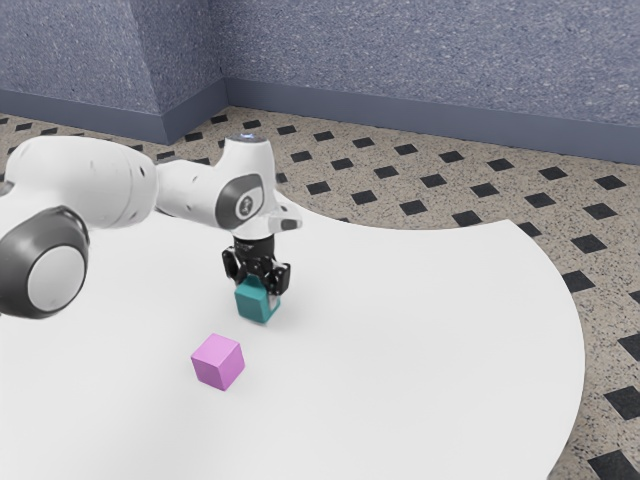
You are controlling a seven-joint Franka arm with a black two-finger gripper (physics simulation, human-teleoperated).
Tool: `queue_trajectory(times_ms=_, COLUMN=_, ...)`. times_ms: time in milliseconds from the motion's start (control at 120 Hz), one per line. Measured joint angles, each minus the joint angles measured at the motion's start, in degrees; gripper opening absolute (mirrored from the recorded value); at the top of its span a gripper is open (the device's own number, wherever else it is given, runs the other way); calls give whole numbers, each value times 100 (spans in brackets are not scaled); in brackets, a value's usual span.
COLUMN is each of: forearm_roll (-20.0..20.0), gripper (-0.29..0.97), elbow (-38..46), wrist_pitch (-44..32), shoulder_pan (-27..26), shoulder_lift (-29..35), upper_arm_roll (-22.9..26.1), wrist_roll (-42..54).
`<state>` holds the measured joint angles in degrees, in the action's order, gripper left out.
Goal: Pick up the blue block with one arm, and put the blue block on the pink block with one arm
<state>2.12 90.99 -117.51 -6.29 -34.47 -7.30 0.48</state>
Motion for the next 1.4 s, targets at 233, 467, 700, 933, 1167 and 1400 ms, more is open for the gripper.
queue_trajectory(times_ms=233, forearm_roll=14, gripper=40, elbow=287, wrist_pitch=428, shoulder_pan=-100, shoulder_lift=751, upper_arm_roll=-3, wrist_roll=210)
queue_trajectory(times_ms=467, forearm_roll=23, gripper=40, elbow=1240, wrist_pitch=581, shoulder_pan=-284, shoulder_lift=1589, upper_arm_roll=-82, wrist_roll=380)
queue_trajectory(times_ms=700, forearm_roll=49, gripper=40, elbow=2006, wrist_pitch=591, shoulder_pan=-551, shoulder_lift=2154, upper_arm_roll=-446, wrist_roll=491)
queue_trajectory(times_ms=933, forearm_roll=137, gripper=40, elbow=2446, wrist_pitch=532, shoulder_pan=-631, shoulder_lift=2314, upper_arm_roll=-528, wrist_roll=567)
queue_trajectory(times_ms=1167, forearm_roll=154, gripper=40, elbow=2758, wrist_pitch=448, shoulder_pan=-712, shoulder_lift=2459, upper_arm_roll=-582, wrist_roll=616)
queue_trajectory(times_ms=1400, forearm_roll=128, gripper=53, elbow=2789, wrist_pitch=370, shoulder_pan=-892, shoulder_lift=2444, upper_arm_roll=-656, wrist_roll=624)
